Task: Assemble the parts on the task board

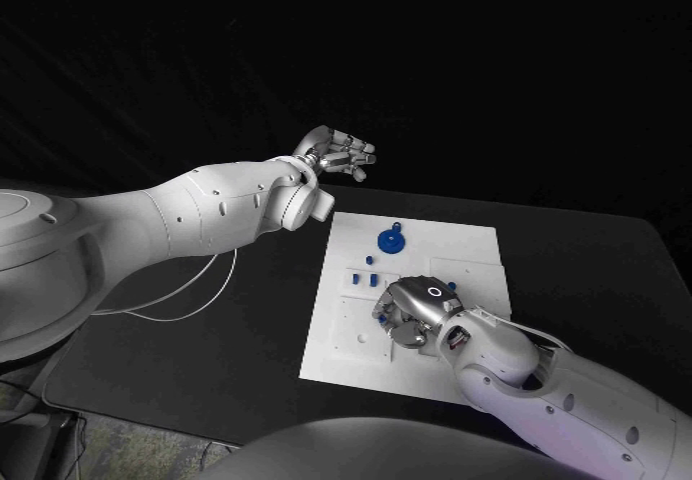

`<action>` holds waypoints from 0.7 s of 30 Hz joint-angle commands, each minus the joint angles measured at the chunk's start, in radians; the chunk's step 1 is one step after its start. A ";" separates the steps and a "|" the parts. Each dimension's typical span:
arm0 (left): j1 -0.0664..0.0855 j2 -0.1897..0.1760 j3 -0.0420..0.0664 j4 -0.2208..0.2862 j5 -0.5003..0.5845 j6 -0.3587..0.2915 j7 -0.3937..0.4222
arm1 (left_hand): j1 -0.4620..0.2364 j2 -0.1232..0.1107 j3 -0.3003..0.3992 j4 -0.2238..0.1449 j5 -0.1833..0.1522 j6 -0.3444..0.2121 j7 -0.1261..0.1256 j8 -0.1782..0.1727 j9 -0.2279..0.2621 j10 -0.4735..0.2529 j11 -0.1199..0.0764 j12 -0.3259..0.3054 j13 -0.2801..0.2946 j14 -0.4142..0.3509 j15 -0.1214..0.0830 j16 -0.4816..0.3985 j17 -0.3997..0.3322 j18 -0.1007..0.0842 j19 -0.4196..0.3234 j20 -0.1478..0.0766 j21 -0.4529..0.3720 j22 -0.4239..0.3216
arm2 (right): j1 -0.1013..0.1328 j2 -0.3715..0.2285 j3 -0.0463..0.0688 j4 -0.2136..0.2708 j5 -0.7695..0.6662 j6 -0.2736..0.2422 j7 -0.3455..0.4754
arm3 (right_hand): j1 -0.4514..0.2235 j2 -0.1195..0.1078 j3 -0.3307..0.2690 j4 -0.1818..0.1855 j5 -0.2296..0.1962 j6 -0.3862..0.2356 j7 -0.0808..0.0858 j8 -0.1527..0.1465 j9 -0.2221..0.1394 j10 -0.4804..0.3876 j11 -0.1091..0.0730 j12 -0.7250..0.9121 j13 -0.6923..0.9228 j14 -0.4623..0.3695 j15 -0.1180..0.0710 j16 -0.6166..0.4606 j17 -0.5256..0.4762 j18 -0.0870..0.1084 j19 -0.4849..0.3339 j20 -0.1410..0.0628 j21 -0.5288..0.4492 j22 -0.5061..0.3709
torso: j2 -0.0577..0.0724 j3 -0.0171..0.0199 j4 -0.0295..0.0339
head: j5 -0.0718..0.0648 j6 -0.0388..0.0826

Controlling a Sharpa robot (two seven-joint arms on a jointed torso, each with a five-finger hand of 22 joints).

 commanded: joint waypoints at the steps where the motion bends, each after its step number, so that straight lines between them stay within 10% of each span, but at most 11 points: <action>1: 0.000 0.001 0.001 0.001 0.005 0.013 0.002 | -0.004 0.004 0.005 0.000 -0.005 -0.009 -0.001 0.000 0.001 -0.008 0.001 0.000 -0.001 0.000 0.004 -0.004 0.001 0.006 -0.006 0.000 -0.002 0.000 | -0.007 0.000 -0.007 -0.014 -0.001 0.063 -0.017 | -0.015 -0.009 0.004 0.006 0.025 -0.035 0.009 0.001 -0.012 -0.038 0.014 0.002 -0.002 -0.005 0.005 -0.003 -0.005 0.023 0.025 0.006 -0.028 -0.014 | 0.000 0.0006 -0.0002 | 0.000 0.000; 8: 0.001 0.000 0.001 0.001 0.005 0.014 -0.001 | -0.004 0.004 0.005 0.000 -0.005 -0.009 -0.001 0.000 0.001 -0.008 0.001 0.000 -0.001 0.000 0.004 -0.004 0.001 0.006 -0.006 0.000 -0.002 0.000 | -0.007 -0.006 -0.008 -0.011 0.023 -0.005 -0.015 | -0.055 -0.083 -0.127 0.029 0.056 -0.143 0.012 0.002 -0.053 -0.188 0.054 0.003 -0.004 -0.020 0.036 -0.008 -0.027 0.052 0.018 0.036 -0.100 -0.055 | 0.000 0.0009 -0.0012 | -0.001 0.000; 21: 0.001 -0.007 0.001 0.003 0.005 0.014 -0.005 | -0.006 0.004 0.003 0.002 -0.007 -0.011 -0.001 -0.001 0.001 -0.010 0.002 0.000 -0.001 0.000 0.004 -0.004 0.001 0.006 -0.006 0.000 -0.002 -0.001 | -0.008 -0.039 -0.004 0.045 0.037 -0.089 -0.033 | -0.001 -0.094 -0.206 -0.002 0.101 -0.158 -0.001 0.003 -0.052 -0.243 0.070 0.004 -0.005 -0.046 0.048 0.017 -0.064 0.086 0.027 0.056 -0.146 -0.069 | 0.000 0.0009 -0.0006 | -0.007 0.002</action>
